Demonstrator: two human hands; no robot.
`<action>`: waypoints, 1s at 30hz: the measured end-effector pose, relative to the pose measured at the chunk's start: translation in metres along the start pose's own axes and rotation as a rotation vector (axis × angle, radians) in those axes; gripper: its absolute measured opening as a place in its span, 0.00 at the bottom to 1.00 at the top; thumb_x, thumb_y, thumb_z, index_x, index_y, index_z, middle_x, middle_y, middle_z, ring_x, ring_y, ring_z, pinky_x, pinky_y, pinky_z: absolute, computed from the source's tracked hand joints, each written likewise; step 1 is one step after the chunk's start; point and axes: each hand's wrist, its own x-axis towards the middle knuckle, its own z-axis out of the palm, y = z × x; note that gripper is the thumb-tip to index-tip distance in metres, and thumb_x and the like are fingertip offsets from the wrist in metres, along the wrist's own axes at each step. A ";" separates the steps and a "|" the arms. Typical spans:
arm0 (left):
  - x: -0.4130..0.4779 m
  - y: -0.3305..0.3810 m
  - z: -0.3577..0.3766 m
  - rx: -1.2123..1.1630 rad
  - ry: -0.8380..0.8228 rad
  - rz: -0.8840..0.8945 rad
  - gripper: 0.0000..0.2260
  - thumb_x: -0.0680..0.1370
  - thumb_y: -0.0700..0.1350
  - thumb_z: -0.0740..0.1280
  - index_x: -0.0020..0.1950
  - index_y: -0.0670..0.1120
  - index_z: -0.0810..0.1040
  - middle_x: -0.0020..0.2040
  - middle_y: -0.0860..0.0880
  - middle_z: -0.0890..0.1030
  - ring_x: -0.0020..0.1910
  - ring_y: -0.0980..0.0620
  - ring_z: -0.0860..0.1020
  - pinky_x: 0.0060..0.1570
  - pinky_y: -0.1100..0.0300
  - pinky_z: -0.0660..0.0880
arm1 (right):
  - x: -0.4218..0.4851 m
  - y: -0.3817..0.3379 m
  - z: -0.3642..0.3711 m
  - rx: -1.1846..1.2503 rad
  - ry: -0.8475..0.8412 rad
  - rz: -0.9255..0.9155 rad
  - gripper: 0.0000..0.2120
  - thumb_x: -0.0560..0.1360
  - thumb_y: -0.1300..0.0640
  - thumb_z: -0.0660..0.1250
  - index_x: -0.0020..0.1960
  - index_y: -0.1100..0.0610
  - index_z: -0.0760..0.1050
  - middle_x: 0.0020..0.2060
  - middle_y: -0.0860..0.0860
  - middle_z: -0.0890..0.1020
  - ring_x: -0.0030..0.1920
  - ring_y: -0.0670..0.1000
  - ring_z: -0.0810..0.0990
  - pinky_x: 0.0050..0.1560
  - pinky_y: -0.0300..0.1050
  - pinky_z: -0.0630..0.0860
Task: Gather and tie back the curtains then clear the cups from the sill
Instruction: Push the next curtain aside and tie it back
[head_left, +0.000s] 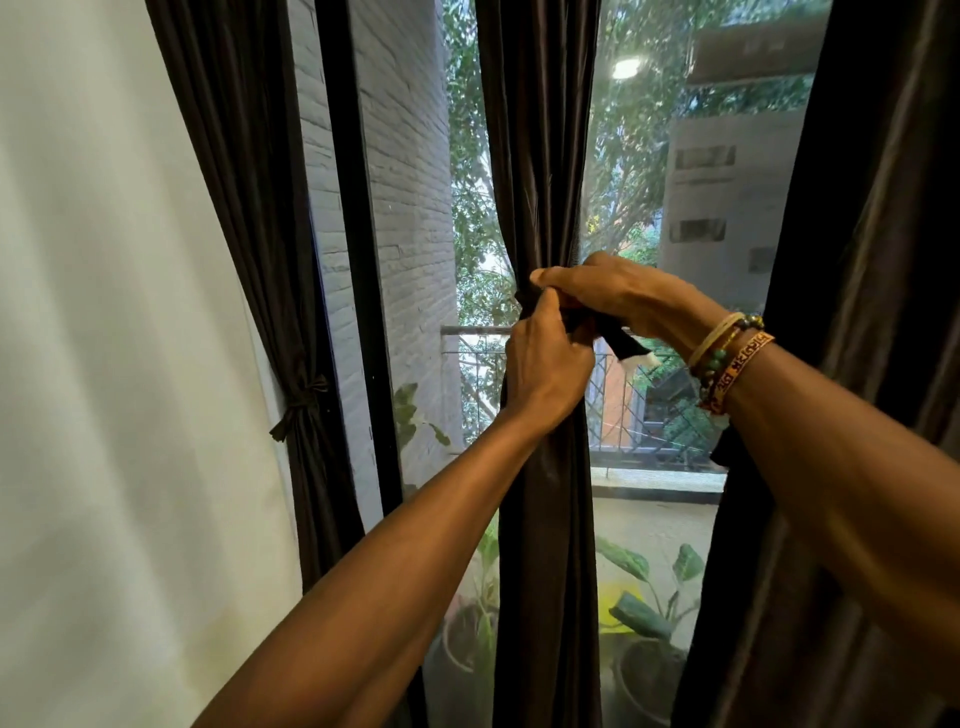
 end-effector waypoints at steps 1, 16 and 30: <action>0.000 0.002 0.002 0.005 0.014 0.013 0.14 0.74 0.40 0.70 0.59 0.43 0.75 0.47 0.47 0.84 0.44 0.47 0.82 0.42 0.53 0.80 | 0.001 -0.002 -0.002 0.010 0.002 0.026 0.21 0.75 0.42 0.70 0.42 0.61 0.81 0.33 0.55 0.83 0.32 0.51 0.80 0.39 0.47 0.80; -0.014 -0.006 0.021 -0.580 0.109 -0.248 0.19 0.70 0.43 0.72 0.56 0.47 0.67 0.48 0.52 0.75 0.44 0.58 0.76 0.47 0.60 0.77 | 0.020 -0.006 0.009 -0.065 -0.008 0.034 0.22 0.74 0.46 0.74 0.47 0.67 0.81 0.46 0.62 0.85 0.40 0.57 0.80 0.53 0.59 0.80; -0.001 -0.023 0.009 -0.881 0.059 -0.661 0.29 0.68 0.43 0.80 0.65 0.39 0.71 0.47 0.48 0.85 0.45 0.55 0.82 0.54 0.50 0.78 | 0.031 -0.001 0.018 -0.097 0.021 0.082 0.20 0.78 0.45 0.68 0.42 0.63 0.75 0.31 0.56 0.76 0.27 0.52 0.74 0.29 0.43 0.74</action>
